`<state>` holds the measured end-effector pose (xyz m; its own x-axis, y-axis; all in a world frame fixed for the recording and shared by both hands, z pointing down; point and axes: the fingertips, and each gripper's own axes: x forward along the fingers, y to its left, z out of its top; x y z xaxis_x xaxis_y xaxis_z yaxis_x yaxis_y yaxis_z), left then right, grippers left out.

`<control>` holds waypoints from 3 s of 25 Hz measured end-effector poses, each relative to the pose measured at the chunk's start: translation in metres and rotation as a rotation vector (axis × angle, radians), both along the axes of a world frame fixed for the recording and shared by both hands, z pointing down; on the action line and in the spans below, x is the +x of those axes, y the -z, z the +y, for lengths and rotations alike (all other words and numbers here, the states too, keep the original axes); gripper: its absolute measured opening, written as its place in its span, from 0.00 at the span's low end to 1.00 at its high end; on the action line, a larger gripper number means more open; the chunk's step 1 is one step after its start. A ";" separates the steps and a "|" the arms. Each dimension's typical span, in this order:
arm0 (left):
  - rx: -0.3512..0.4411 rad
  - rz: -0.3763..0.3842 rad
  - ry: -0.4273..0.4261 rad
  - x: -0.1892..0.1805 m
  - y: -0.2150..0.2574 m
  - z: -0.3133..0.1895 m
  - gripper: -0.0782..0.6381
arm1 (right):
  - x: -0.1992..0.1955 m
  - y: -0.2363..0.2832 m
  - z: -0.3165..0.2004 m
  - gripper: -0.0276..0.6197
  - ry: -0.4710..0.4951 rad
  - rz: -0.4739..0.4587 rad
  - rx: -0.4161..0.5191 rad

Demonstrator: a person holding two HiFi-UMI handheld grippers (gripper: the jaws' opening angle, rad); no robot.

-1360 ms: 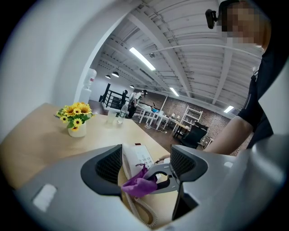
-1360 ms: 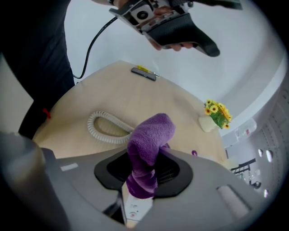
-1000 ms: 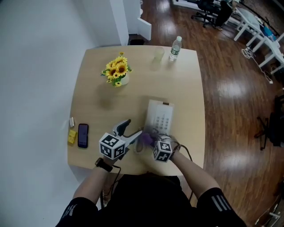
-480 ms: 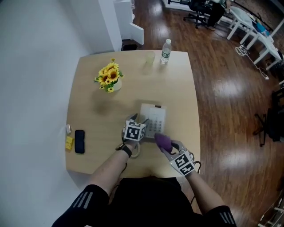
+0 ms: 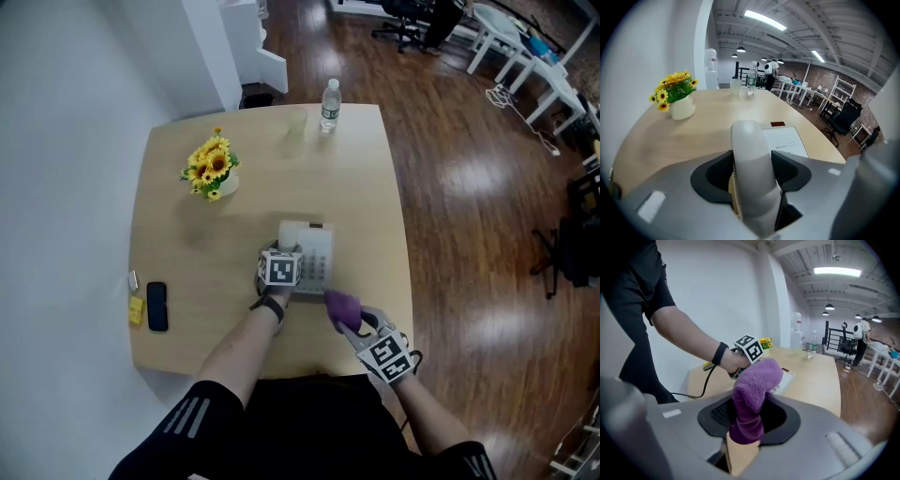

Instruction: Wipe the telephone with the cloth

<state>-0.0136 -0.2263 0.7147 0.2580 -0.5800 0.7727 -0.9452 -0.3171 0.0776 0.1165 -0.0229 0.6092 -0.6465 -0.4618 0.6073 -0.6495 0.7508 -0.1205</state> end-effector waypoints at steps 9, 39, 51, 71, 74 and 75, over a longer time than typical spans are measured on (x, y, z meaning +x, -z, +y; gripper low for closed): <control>-0.075 0.168 0.005 0.003 -0.003 0.006 0.43 | 0.009 0.008 -0.011 0.25 -0.017 -0.020 0.012; 0.271 1.331 -0.466 -0.056 0.304 0.157 0.42 | -0.174 0.196 -0.044 0.24 0.496 0.146 0.560; 0.264 1.392 -0.513 -0.057 0.313 0.171 0.42 | -0.177 0.229 -0.054 0.24 0.420 0.057 0.556; 0.403 1.561 -0.407 -0.085 0.354 0.141 0.42 | -0.177 0.186 0.021 0.24 0.646 -0.012 0.300; 0.410 1.566 -0.406 -0.082 0.356 0.140 0.42 | -0.185 0.172 0.036 0.25 0.695 0.032 0.319; 0.411 1.560 -0.405 -0.081 0.355 0.140 0.42 | -0.187 0.168 0.038 0.24 0.694 0.037 0.321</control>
<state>-0.0946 -0.0861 0.3593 0.7596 -0.3730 -0.5328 0.0987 -0.7436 0.6613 -0.0700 0.0150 0.4415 -0.8349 -0.1149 0.5383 -0.0158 0.9826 0.1853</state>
